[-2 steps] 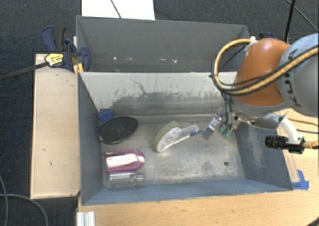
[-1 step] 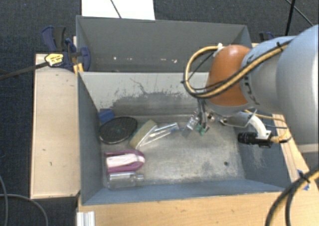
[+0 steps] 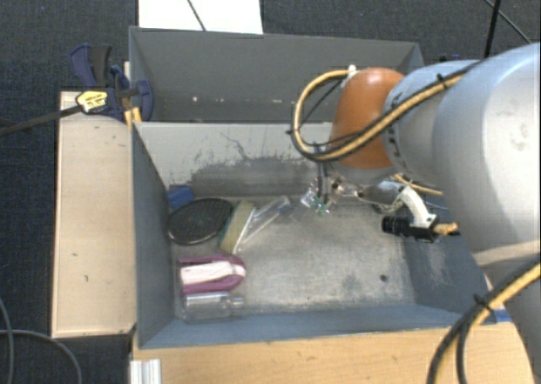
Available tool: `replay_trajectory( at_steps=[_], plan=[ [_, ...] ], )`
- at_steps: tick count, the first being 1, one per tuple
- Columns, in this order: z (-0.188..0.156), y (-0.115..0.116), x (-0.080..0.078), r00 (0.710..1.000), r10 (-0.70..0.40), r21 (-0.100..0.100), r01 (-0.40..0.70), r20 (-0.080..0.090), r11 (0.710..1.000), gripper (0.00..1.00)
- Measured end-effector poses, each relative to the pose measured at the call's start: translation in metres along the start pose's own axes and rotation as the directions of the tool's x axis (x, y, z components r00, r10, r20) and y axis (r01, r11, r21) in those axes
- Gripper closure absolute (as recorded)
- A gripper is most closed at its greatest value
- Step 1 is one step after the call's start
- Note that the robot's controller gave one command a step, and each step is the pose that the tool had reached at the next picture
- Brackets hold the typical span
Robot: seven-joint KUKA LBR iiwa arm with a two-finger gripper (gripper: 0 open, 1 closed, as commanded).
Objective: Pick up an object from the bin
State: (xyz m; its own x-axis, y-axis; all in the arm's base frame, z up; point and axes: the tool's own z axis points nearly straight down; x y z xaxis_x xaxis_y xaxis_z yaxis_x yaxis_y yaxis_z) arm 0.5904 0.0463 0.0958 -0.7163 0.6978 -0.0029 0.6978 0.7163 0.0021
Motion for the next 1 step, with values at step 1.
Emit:
replay_trajectory(
  at_steps=[1],
  plan=[
    [-0.0664,-0.0943,-0.0678,0.975,-0.222,0.001,0.222,0.003,0.975,1.0]
  ],
)
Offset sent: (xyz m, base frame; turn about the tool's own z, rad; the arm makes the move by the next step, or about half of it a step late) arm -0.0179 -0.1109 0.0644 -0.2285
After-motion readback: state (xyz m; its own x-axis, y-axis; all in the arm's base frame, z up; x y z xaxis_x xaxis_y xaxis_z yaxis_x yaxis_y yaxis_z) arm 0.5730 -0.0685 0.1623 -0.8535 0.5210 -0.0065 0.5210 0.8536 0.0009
